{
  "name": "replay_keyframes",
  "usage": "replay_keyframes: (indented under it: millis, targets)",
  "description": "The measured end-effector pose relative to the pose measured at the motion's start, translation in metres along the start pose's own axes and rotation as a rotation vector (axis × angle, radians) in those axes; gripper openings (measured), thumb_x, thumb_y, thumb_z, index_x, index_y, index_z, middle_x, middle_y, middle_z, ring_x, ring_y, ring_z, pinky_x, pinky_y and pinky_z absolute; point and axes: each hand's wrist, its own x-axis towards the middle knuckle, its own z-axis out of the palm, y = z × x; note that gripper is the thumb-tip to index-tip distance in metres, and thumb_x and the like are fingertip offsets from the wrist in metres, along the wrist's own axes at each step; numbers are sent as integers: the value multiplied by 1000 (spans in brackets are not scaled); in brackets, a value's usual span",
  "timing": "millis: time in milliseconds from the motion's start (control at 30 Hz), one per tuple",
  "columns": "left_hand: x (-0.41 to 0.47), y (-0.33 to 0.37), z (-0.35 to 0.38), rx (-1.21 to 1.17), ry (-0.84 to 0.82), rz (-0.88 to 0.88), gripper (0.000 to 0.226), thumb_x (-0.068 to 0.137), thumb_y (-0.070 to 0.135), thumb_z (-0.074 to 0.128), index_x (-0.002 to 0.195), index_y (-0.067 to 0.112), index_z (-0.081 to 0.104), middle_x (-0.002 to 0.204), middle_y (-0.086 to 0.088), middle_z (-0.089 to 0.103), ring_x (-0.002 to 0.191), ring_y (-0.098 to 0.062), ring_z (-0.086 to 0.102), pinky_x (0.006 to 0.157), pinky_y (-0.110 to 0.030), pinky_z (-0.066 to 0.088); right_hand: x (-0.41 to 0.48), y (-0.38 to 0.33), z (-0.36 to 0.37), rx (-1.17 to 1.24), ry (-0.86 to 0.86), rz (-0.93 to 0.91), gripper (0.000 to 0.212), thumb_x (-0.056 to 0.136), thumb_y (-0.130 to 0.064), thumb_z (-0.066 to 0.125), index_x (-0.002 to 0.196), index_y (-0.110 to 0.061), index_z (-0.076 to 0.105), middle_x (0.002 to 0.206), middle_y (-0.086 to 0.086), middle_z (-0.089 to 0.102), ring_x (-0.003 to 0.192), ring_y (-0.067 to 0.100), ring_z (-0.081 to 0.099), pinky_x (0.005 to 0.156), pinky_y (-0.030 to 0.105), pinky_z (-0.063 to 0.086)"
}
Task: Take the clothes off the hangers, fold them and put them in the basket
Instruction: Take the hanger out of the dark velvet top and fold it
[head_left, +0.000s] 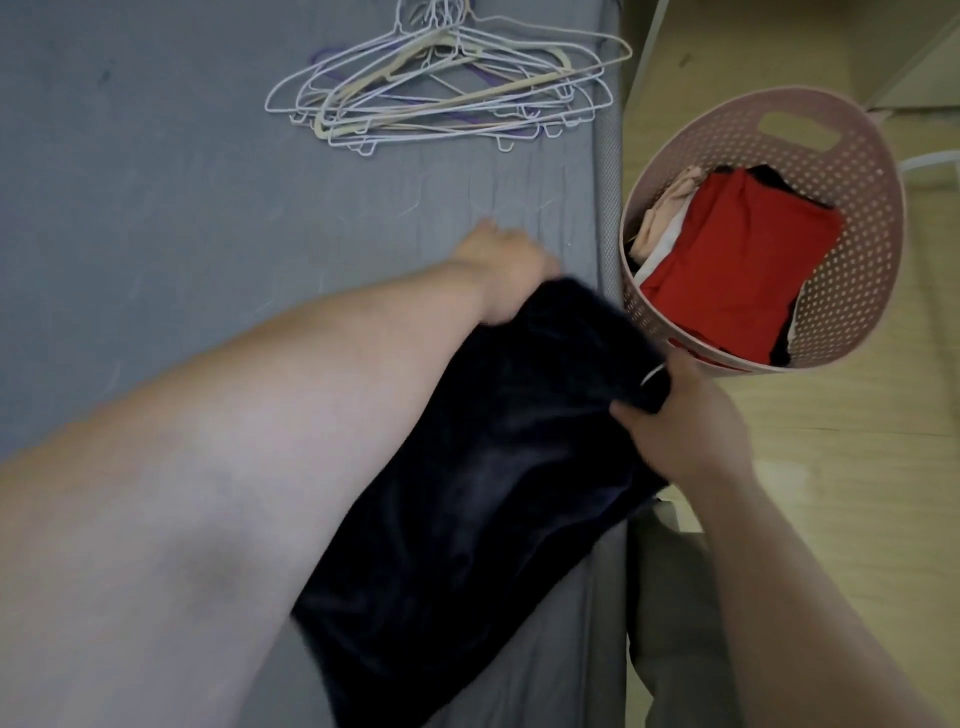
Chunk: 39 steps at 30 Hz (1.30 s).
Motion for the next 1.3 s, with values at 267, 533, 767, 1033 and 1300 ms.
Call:
replay_keyframes:
  millis: [267,533,767,1033,1300]
  targets:
    - [-45,-13,-36,59,239,134,43,75,15,60,116,27,58,114,3,61,114,-24,52,97,-41,35,-62,-53,-45,-296,31,-150,47,76,-41,72,95,-23,33,78,-4,43,71,27,45,64,36,39]
    - [-194,-41,31,-61,579,32,51,61,15,62,112,22,62,120,2,58,112,-24,53,96,-40,34,-162,-115,1,-461,-116,-477,49,80,-47,65,107,-24,30,89,-5,57,76,22,58,64,35,42]
    - [-294,2,191,-300,352,-437,65,59,11,74,119,19,48,142,-11,44,128,-36,45,104,-50,37,-217,-113,142,-551,-409,-615,55,74,-21,76,117,-13,42,95,14,57,81,34,60,64,42,47]
    - [-286,52,175,-1196,792,-1196,28,96,18,55,124,19,57,139,2,48,126,-14,48,106,-23,37,-206,-101,169,-532,-642,-702,49,90,-49,56,123,-20,33,111,10,52,94,30,55,71,41,48]
    - [-253,78,199,-1733,629,-1551,99,71,66,74,144,12,35,134,-10,60,116,-22,62,99,-44,52,-148,-103,148,-166,96,-678,45,91,-40,56,134,-26,52,138,3,48,125,27,45,101,47,35]
